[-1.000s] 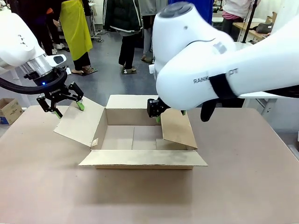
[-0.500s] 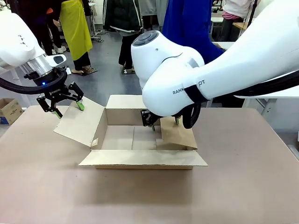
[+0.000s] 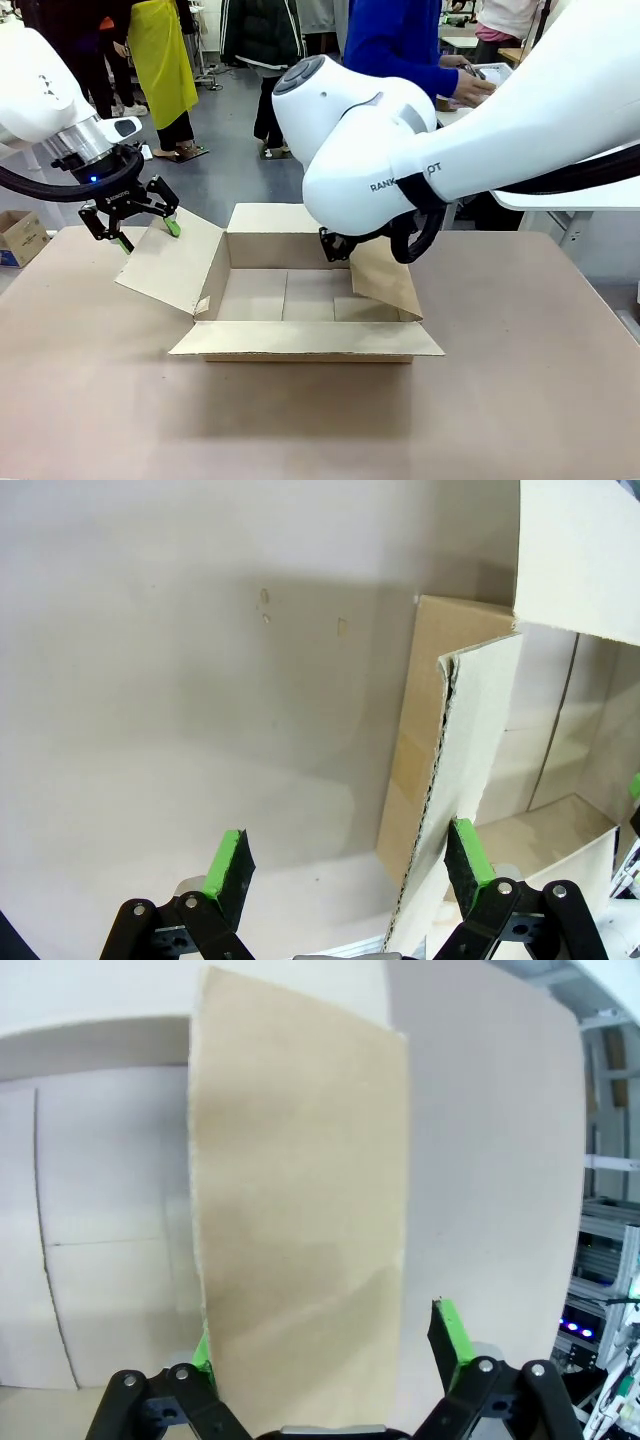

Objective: Pack the gift set into the box.
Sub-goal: Place both hands on the side flaps of the Package Box and spread them outward.

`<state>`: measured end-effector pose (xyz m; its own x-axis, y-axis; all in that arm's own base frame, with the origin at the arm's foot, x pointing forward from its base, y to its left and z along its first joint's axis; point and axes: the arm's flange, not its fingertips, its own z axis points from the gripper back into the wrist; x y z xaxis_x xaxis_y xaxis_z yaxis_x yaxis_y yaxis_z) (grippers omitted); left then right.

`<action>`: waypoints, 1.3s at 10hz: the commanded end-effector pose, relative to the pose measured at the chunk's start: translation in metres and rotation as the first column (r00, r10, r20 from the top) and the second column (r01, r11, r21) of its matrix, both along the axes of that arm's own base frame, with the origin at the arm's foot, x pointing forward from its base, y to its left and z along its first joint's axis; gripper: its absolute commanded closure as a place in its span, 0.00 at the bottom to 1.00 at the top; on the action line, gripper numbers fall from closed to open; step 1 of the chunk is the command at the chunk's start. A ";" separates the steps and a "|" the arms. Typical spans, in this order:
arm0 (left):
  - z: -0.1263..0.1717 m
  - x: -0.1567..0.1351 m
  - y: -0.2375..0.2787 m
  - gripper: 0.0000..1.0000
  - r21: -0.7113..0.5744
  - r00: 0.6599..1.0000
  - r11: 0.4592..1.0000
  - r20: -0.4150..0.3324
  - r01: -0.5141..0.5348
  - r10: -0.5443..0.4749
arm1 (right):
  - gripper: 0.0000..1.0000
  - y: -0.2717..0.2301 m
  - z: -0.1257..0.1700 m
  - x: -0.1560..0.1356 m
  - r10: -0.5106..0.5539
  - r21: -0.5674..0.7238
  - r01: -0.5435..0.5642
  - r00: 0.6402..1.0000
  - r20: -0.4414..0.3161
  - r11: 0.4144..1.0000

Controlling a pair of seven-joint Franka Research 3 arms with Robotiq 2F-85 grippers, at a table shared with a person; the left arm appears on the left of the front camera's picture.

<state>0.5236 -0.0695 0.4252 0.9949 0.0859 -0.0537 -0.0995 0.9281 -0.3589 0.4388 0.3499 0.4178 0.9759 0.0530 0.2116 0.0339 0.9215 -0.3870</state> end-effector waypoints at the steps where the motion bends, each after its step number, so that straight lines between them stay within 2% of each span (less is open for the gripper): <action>1: 0.002 -0.002 -0.001 0.00 0.017 1.000 1.000 0.003 -0.010 0.009 | 0.00 -0.019 0.017 -0.009 -0.067 -0.034 0.070 0.995 0.072 0.997; 3: 0.002 -0.002 -0.001 0.00 0.017 1.000 1.000 0.003 -0.010 0.009 | 0.00 -0.044 0.037 -0.014 -0.094 -0.015 0.095 0.992 0.088 0.995; 5: 0.002 -0.002 -0.001 0.00 0.017 1.000 1.000 0.003 -0.010 0.009 | 0.00 -0.083 0.054 -0.017 -0.090 0.121 0.081 0.994 0.068 0.989; 7: 0.002 -0.002 -0.001 0.00 0.017 1.000 1.000 0.003 -0.010 0.009 | 0.00 -0.128 0.049 -0.018 -0.117 0.215 0.105 0.992 0.047 0.971; 8: 0.002 -0.002 -0.001 0.00 0.017 1.000 1.000 0.003 -0.010 0.009 | 0.00 -0.147 0.042 -0.022 -0.114 0.301 0.099 0.993 0.033 0.948; 10: 0.002 -0.002 -0.001 0.00 0.017 1.000 1.000 0.003 -0.010 0.009 | 0.00 -0.188 0.030 -0.035 -0.162 0.433 0.123 0.985 0.054 0.893; 12: 0.002 -0.002 -0.001 0.00 0.017 1.000 1.000 0.003 -0.010 0.009 | 0.00 -0.220 0.016 -0.042 -0.156 0.591 0.097 0.986 0.051 0.801; 13: 0.002 -0.002 -0.001 0.00 0.017 1.000 1.000 0.003 -0.010 0.009 | 0.00 -0.189 0.029 -0.026 -0.198 0.424 0.154 0.978 0.063 0.893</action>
<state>0.5236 -0.0699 0.4257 0.9950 0.0851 -0.0528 -0.0984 0.9281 -0.3590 0.4037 0.1411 0.4377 0.9275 -0.2561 0.2721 0.2292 0.9650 0.1272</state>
